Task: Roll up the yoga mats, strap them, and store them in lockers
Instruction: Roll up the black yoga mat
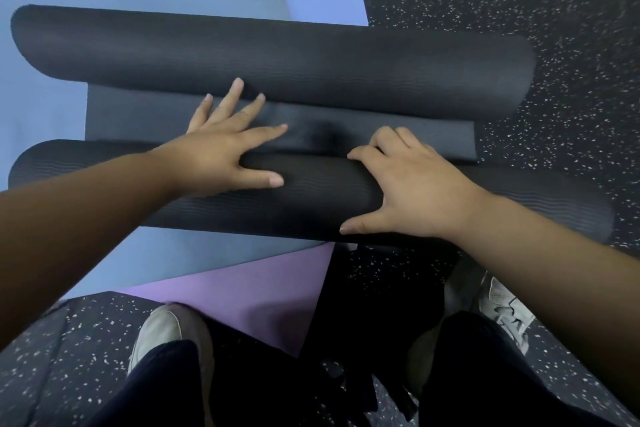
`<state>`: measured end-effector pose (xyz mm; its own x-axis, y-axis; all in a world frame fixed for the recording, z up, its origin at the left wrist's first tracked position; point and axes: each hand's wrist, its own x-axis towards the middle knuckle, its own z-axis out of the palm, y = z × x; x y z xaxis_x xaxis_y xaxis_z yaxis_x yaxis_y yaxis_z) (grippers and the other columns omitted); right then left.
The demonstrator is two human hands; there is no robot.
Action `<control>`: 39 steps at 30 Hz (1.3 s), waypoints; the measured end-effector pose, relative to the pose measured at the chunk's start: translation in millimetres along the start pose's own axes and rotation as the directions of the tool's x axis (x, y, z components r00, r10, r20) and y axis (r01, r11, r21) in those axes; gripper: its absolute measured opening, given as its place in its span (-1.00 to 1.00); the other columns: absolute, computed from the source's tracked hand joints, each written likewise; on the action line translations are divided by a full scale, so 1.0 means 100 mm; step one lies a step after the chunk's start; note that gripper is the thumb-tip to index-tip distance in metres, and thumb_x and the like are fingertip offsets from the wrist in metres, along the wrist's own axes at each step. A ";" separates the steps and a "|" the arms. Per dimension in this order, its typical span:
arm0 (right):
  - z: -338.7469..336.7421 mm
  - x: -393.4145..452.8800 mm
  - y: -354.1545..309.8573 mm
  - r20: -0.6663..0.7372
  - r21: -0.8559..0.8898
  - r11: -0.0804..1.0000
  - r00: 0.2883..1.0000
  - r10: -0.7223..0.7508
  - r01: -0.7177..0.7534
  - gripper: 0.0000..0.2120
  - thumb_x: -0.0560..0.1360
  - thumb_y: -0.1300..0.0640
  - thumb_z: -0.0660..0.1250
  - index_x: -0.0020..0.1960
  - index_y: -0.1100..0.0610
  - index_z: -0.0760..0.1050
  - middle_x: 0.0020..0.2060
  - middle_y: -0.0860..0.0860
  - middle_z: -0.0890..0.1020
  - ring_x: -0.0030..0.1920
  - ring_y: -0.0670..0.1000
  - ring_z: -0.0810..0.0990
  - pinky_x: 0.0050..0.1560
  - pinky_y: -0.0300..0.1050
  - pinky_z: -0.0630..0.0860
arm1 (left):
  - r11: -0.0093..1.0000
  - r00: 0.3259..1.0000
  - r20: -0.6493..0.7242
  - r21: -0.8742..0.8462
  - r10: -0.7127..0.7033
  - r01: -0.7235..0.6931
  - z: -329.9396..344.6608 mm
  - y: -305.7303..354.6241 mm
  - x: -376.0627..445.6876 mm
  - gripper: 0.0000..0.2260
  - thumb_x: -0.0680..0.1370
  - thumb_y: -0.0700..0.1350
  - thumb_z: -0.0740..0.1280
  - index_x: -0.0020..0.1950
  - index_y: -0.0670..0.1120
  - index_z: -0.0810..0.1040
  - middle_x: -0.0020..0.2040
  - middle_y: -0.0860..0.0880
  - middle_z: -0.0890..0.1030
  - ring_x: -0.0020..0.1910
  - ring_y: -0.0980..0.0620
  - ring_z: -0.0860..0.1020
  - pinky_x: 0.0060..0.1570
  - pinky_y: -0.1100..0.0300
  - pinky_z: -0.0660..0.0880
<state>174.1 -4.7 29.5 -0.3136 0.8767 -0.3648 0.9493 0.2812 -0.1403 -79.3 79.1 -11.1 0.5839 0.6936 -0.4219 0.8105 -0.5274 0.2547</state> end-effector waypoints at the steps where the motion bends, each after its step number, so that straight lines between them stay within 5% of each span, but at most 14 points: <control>1: 0.00 0.00 0.00 0.004 -0.010 1.000 1.000 -0.002 0.002 -0.03 0.15 -0.52 0.14 0.41 0.02 0.27 0.16 -0.01 0.32 0.21 0.03 0.28 0.26 0.00 0.34 | 1.000 1.000 0.020 -0.010 -0.002 0.002 0.00 -0.02 -0.01 0.10 0.03 0.70 -0.28 0.52 0.28 0.06 0.57 0.03 -0.22 0.42 0.08 -0.52 0.44 -0.02 -0.39; 6: 0.09 0.05 0.05 0.036 -0.028 0.999 0.999 0.018 -0.017 -0.06 0.23 -0.47 0.24 0.43 0.06 0.22 0.22 0.02 0.31 0.26 0.05 0.27 0.29 0.03 0.35 | 0.997 0.998 -0.003 0.031 -0.067 0.067 0.00 0.09 -0.01 -0.07 0.22 0.61 -0.08 0.51 0.20 0.19 0.57 -0.02 -0.22 0.46 -0.01 -0.46 0.45 -0.08 -0.36; 19: 0.36 0.05 0.16 0.135 -0.056 0.995 0.987 0.087 -0.080 -0.01 0.42 -0.26 0.35 0.55 0.12 -0.16 0.51 0.13 0.05 0.51 0.12 0.04 0.50 0.06 0.05 | 0.965 0.985 -0.041 0.199 -0.167 0.172 0.09 0.31 0.28 -0.25 0.40 0.37 -0.20 0.53 0.12 0.17 0.58 -0.13 -0.15 0.48 -0.23 -0.37 0.43 -0.23 -0.26; 22: 0.43 -0.01 0.14 0.046 -0.025 0.997 0.996 0.079 -0.078 -0.15 0.44 -0.13 0.39 0.53 0.16 0.04 0.48 0.16 0.13 0.47 0.17 0.13 0.43 0.10 0.18 | 0.955 0.984 -0.035 0.241 -0.172 0.175 0.09 0.35 0.32 -0.39 0.53 0.31 -0.10 0.54 0.10 0.15 0.57 -0.16 -0.19 0.47 -0.23 -0.39 0.43 -0.26 -0.26; 25: 0.58 -0.11 0.12 -0.181 0.020 0.999 0.983 0.039 -0.036 -0.37 0.30 0.09 0.50 0.30 0.27 0.42 0.27 0.23 0.43 0.24 0.25 0.43 0.13 0.17 0.49 | 0.944 0.983 -0.054 0.275 -0.175 0.183 0.06 0.38 0.39 -0.42 0.57 0.28 -0.07 0.54 0.08 0.13 0.56 -0.20 -0.23 0.47 -0.22 -0.40 0.42 -0.26 -0.26; 28: 0.73 -0.16 0.08 -0.192 0.060 0.998 0.980 0.043 -0.032 -0.33 0.25 0.10 0.51 0.30 0.31 0.44 0.25 0.24 0.49 0.24 0.26 0.48 0.12 0.18 0.51 | 0.930 0.982 -0.079 0.314 -0.172 0.189 0.05 0.38 0.44 -0.41 0.57 0.28 -0.08 0.54 0.06 0.13 0.55 -0.23 -0.23 0.48 -0.23 -0.39 0.43 -0.27 -0.24; 33: 0.84 -0.21 0.07 -0.130 0.022 0.999 0.991 0.027 -0.024 -0.18 0.34 0.04 0.41 0.49 0.29 0.18 0.49 0.21 0.21 0.50 0.18 0.18 0.37 0.23 0.26 | 0.952 0.978 -0.146 0.246 -0.148 0.181 0.07 0.38 0.41 -0.40 0.56 0.27 -0.09 0.53 0.02 0.18 0.56 -0.22 -0.19 0.50 -0.18 -0.35 0.46 -0.22 -0.23; 39: 0.72 -0.10 0.10 0.050 0.005 0.997 0.996 0.073 -0.074 -0.07 0.46 -0.02 0.30 0.55 0.18 -0.27 0.54 0.08 -0.26 0.53 0.05 -0.27 0.49 0.18 -0.08 | 0.974 0.979 -0.185 0.189 -0.090 0.125 0.12 0.37 0.25 -0.21 0.44 0.37 -0.21 0.54 -0.04 0.17 0.56 -0.21 -0.21 0.51 -0.13 -0.34 0.46 -0.16 -0.26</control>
<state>185.8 -39.1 -34.7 -0.2437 0.8743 -0.4197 0.9698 0.2140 -0.1172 -35.3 71.2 -22.4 0.5069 0.8170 -0.2749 0.8540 -0.5193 0.0312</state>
